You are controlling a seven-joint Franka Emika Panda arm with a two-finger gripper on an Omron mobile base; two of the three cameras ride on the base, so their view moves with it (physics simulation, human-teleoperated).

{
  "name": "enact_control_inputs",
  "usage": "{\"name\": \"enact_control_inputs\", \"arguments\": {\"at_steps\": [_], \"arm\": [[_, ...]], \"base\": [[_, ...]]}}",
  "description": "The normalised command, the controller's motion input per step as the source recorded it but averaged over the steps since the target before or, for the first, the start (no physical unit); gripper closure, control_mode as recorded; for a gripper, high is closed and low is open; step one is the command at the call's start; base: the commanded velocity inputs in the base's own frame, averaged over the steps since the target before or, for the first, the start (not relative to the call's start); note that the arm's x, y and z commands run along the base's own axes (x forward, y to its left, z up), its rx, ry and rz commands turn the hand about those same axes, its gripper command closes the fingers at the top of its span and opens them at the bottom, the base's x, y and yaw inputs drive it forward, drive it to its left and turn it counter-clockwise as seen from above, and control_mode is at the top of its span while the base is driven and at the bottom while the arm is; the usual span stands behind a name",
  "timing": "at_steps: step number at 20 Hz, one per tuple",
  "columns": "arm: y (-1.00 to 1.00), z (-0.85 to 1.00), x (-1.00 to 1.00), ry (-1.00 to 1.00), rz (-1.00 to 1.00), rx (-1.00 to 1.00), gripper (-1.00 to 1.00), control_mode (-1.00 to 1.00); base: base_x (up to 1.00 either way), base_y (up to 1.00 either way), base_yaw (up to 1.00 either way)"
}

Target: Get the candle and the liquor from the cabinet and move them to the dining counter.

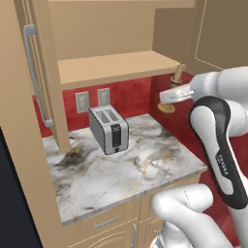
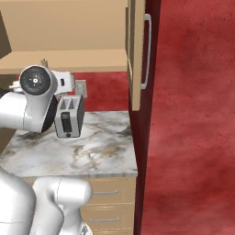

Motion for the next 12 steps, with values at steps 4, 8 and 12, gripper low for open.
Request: {"name": "enact_control_inputs", "arguments": {"at_steps": [4, 8, 12], "arm": [[0.0, -0.02, -1.0, 0.0, 0.16, -0.03, 1.0, -1.0], [0.0, -0.1, -1.0, 0.0, 0.14, -0.01, 1.0, -1.0], [0.06, -0.12, -0.91, 0.0, 0.09, -0.02, 1.0, -1.0]], "base": [[0.0, 0.0, 0.0], [0.0, 0.0, 0.0], [0.0, 0.0, 0.0]]}}
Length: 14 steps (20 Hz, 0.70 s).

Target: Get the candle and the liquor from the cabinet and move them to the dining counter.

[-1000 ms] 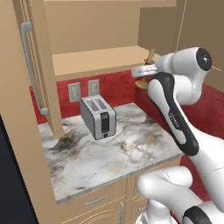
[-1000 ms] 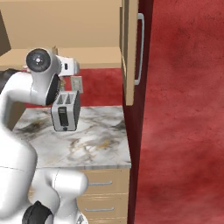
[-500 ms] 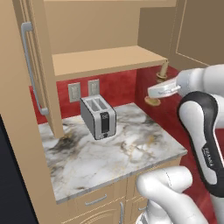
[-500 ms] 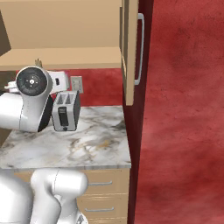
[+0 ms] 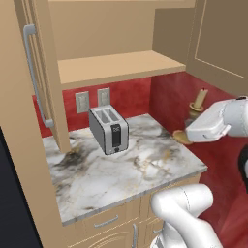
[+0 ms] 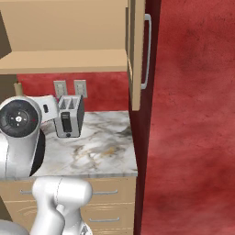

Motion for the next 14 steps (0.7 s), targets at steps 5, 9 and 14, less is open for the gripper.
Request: {"name": "enact_control_inputs", "arguments": {"at_steps": [5, 9, 14], "arm": [[0.09, -0.16, -0.35, 0.0, 0.02, -0.02, 1.0, -1.0], [0.0, -0.05, -0.01, 0.0, 0.0, 0.0, 1.0, -1.0], [0.08, -0.32, -0.25, 0.0, 0.0, -0.03, 1.0, -1.0]], "base": [[0.0, 0.0, 0.0], [0.0, 0.0, 0.0], [0.0, 0.0, 0.0]]}}
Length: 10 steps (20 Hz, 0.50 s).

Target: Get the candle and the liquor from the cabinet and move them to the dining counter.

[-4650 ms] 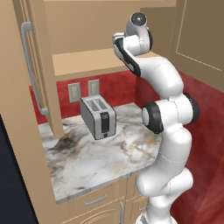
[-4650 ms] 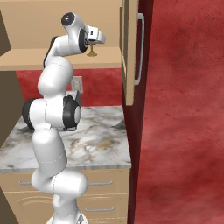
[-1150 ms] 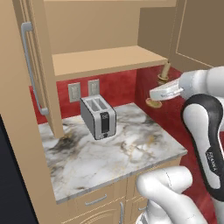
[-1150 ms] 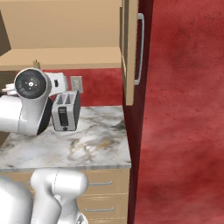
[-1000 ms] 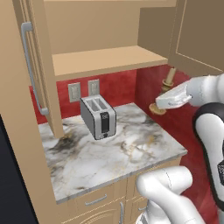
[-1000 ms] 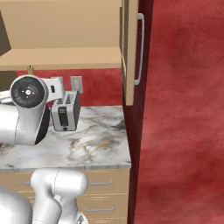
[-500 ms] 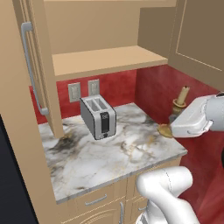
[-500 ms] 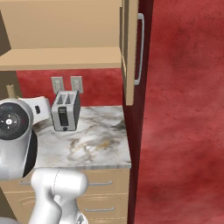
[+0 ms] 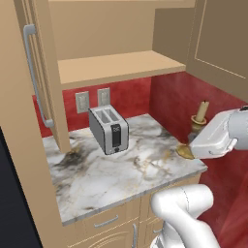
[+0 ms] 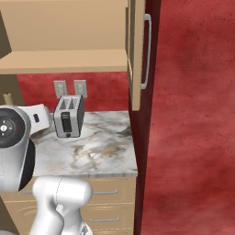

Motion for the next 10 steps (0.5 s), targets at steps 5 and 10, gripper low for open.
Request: {"name": "enact_control_inputs", "arguments": {"at_steps": [5, 10], "arm": [[0.0, 0.0, 0.0, 0.0, 0.0, 0.0, 1.0, 1.0], [0.0, 0.0, 0.0, 0.0, 0.0, 0.0, 1.0, 1.0]], "base": [[-0.56, 0.17, 0.0], [-0.69, 0.01, -0.04]]}}
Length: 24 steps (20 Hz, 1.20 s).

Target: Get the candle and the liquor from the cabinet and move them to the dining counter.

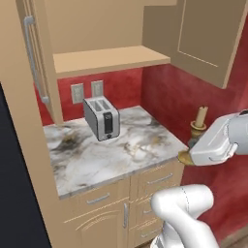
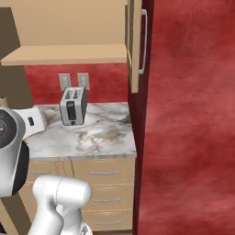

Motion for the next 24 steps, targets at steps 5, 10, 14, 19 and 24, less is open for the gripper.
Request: {"name": "enact_control_inputs", "arguments": {"at_steps": [5, 10, 14, 19, 24], "arm": [[0.0, 0.0, 0.0, 0.0, 0.0, 0.0, 1.0, 1.0], [0.0, 0.0, 0.0, 0.0, 0.0, 0.0, 1.0, 1.0], [0.0, 0.0, 0.0, 0.0, 0.0, 0.0, 1.0, 1.0], [0.0, 0.0, 0.0, 0.0, 0.0, 0.0, 1.0, 1.0], [0.0, 0.0, 0.0, 0.0, 0.0, 0.0, 1.0, 1.0]], "base": [[-0.72, -0.04, -0.26], [-0.62, -0.09, -0.42], [-0.5, -0.09, -0.51], [-0.36, -0.1, -0.53], [-0.11, -0.02, -0.56]]}}
